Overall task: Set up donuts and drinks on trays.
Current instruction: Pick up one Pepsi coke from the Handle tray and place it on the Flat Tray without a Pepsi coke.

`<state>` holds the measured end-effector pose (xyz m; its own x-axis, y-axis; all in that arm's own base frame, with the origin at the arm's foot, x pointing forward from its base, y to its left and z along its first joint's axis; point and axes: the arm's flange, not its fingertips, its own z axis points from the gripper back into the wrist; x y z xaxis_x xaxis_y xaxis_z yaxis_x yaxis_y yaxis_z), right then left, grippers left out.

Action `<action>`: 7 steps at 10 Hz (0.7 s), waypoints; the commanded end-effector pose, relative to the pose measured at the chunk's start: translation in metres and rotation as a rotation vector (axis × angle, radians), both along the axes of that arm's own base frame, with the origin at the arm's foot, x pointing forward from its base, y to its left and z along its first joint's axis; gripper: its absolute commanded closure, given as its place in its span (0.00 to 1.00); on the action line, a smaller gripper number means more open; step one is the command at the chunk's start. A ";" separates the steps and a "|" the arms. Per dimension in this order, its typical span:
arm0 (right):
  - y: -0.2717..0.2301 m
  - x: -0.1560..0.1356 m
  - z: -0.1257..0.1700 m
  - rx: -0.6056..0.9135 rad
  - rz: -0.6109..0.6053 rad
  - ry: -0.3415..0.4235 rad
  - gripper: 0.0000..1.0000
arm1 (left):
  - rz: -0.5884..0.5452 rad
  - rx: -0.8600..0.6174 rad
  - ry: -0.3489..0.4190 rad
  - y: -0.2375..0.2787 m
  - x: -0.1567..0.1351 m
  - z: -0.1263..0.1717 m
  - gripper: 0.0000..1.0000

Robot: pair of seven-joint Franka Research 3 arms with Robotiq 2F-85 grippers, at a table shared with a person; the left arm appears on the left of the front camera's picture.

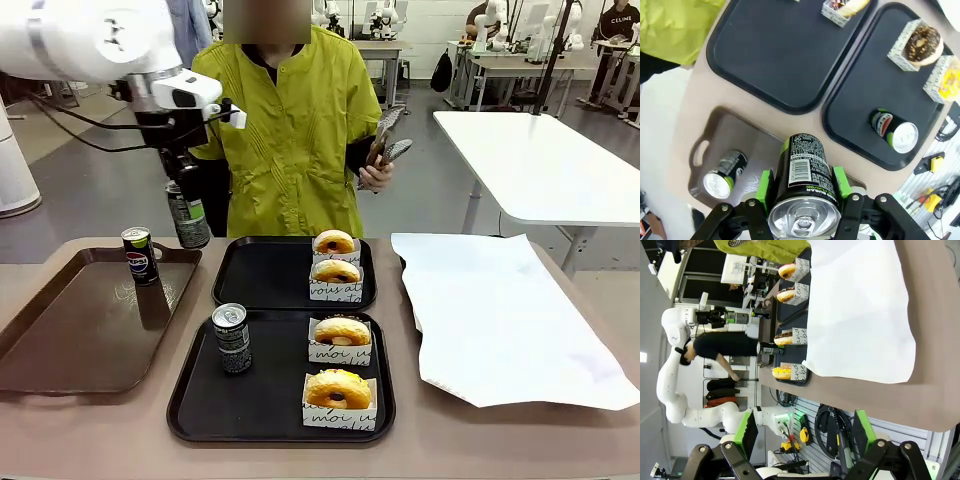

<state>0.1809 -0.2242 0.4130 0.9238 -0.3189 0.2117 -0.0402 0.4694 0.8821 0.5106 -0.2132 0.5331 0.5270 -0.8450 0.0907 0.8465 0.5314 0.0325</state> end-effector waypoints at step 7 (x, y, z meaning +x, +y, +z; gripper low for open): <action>0.001 0.000 -0.001 0.016 0.002 -0.023 0.00 | 0.074 0.018 -0.095 -0.051 0.049 -0.055 0.42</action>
